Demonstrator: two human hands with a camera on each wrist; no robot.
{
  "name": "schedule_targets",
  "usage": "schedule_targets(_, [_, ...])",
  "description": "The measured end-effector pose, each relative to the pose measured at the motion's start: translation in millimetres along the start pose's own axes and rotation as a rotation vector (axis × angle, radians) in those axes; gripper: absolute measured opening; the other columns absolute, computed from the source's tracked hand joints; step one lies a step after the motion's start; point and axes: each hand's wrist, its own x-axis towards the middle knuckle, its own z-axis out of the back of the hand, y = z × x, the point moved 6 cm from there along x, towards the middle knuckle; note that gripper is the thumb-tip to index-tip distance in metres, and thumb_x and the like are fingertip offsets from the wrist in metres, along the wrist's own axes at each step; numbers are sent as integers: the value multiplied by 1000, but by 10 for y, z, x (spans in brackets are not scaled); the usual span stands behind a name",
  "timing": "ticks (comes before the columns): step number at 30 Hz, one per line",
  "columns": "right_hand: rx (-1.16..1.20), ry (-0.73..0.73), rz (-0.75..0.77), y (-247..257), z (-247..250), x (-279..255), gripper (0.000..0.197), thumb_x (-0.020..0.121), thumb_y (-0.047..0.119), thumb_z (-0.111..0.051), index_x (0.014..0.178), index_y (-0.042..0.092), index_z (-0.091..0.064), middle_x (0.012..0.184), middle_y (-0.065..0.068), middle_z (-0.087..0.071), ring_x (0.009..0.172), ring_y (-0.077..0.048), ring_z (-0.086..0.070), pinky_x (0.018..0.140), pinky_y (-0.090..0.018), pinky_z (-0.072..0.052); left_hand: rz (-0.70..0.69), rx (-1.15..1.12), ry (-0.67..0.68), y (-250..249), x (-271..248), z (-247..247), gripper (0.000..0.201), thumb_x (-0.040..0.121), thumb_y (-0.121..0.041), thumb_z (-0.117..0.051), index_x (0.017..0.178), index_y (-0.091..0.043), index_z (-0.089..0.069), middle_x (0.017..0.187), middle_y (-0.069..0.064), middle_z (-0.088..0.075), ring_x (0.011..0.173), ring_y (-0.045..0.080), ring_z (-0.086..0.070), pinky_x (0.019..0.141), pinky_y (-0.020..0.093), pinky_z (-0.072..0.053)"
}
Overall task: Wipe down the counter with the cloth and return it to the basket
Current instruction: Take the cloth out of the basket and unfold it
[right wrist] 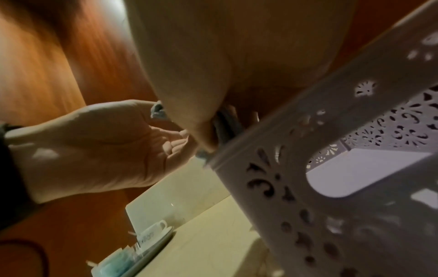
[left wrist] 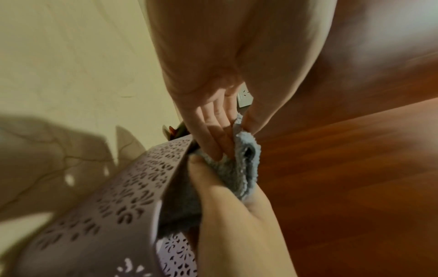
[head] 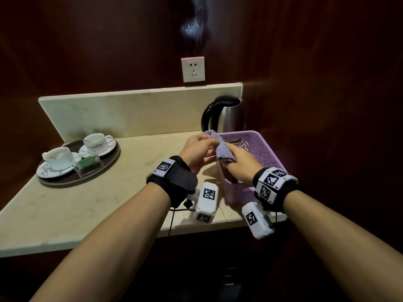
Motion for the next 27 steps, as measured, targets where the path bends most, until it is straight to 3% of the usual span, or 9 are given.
schedule_targets(3, [113,-93,-3,14,178,6,34,96,18,-50,126,28,-63,117,1,-70,102,-19,-64,81,-25,-43,-1,-14,2,-98,-21,-21,14,92,-3,-58,105,-9,-55,101,17,-70,80,23,-69,72,32,-61])
schedule_targets(5, [203,-128,-20,9,263,11,29,92,32,-51,116,30,-67,108,0,-74,95,-19,-68,83,-32,-52,-18,-11,15,-169,-48,-27,18,93,-2,-55,111,-7,-55,103,19,-68,90,28,-64,81,36,-59])
schedule_targets(8, [281,-180,-8,77,346,24,53,75,54,-42,117,33,-65,107,0,-74,101,-23,-68,91,-46,-54,-75,40,9,-276,-91,33,27,93,-2,-50,118,-6,-61,105,15,-66,96,26,-62,79,31,-59])
schedule_targets(11, [358,-189,40,250,349,13,61,71,59,-42,121,31,-65,110,3,-73,106,-19,-65,94,-45,-52,-148,163,-111,-347,-135,230,26,93,-9,-58,118,-8,-61,108,11,-68,95,20,-65,78,30,-58])
schedule_targets(14, [421,-137,88,441,235,12,49,80,51,-51,121,30,-67,109,9,-73,109,-13,-65,99,-45,-50,-167,201,-226,-336,-202,501,42,87,-23,-72,122,-10,-54,111,5,-64,100,17,-61,79,30,-56])
schedule_targets(17, [516,-88,153,703,96,-26,33,93,29,-55,121,20,-69,114,8,-72,113,-9,-62,103,-36,-47,-170,187,-284,-317,-313,761,59,82,-32,-76,130,-14,-46,121,5,-58,107,12,-58,83,31,-55])
schedule_targets(20, [579,-15,217,977,-83,-60,29,98,13,-52,121,12,-68,117,1,-71,113,-10,-62,98,-26,-48,-205,171,-333,-336,-460,1049,51,88,-25,-70,131,-16,-43,115,-2,-57,110,10,-57,92,33,-52])
schedule_targets(22, [590,26,235,1161,-245,-67,30,97,10,-52,122,11,-68,120,-1,-70,116,-12,-61,98,-27,-49,-239,193,-352,-352,-582,1299,47,89,-25,-69,130,-21,-46,115,-5,-60,109,10,-58,89,31,-49])
schedule_targets(27, [625,118,200,1571,-642,-138,25,96,10,-52,107,16,-73,108,3,-72,100,-9,-62,86,-21,-48,-297,220,-355,-389,-969,1892,16,85,-23,-71,95,-22,-59,89,-2,-60,83,12,-53,77,32,-40])
